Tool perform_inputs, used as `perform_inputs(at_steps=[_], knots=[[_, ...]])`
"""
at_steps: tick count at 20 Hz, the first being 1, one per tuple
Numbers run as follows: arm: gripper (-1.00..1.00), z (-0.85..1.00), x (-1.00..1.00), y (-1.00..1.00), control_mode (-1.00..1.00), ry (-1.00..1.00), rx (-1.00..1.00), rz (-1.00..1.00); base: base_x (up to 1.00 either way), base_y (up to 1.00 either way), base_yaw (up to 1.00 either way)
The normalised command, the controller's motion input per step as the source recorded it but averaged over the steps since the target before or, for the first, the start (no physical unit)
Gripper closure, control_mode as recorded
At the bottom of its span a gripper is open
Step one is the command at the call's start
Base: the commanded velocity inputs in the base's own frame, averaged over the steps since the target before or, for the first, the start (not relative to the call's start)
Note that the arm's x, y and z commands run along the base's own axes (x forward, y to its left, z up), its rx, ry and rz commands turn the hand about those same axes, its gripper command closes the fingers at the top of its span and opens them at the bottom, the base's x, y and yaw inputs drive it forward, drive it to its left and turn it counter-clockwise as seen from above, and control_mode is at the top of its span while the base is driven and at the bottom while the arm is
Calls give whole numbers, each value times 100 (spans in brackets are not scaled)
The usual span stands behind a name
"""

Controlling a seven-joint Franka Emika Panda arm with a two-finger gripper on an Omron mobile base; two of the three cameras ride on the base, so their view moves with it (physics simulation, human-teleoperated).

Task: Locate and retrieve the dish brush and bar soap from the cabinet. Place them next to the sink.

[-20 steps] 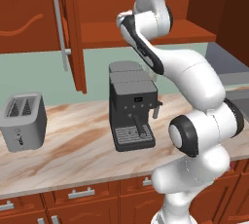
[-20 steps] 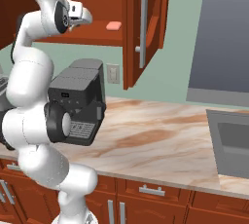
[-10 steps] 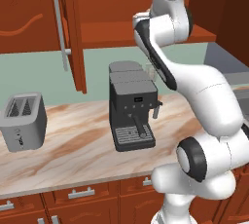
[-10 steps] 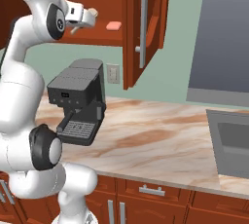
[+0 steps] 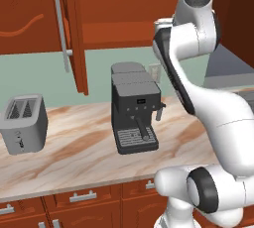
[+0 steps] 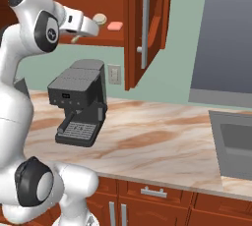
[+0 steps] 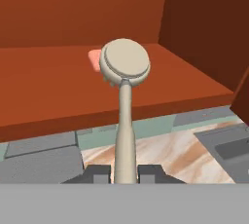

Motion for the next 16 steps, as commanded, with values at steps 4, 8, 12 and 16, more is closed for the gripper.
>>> perform_inputs(at_steps=[4,8,12,16], knots=[[100,-12,-95,-28,-100,-1,0,-8,0,0,0],[100,-23,-88,-20,-100,0,0,-6,0,0,0],[100,-33,-51,0,-100,3,0,-2,0,0,0],[100,-44,-27,0,-100,6,0,-2,0,0,0]])
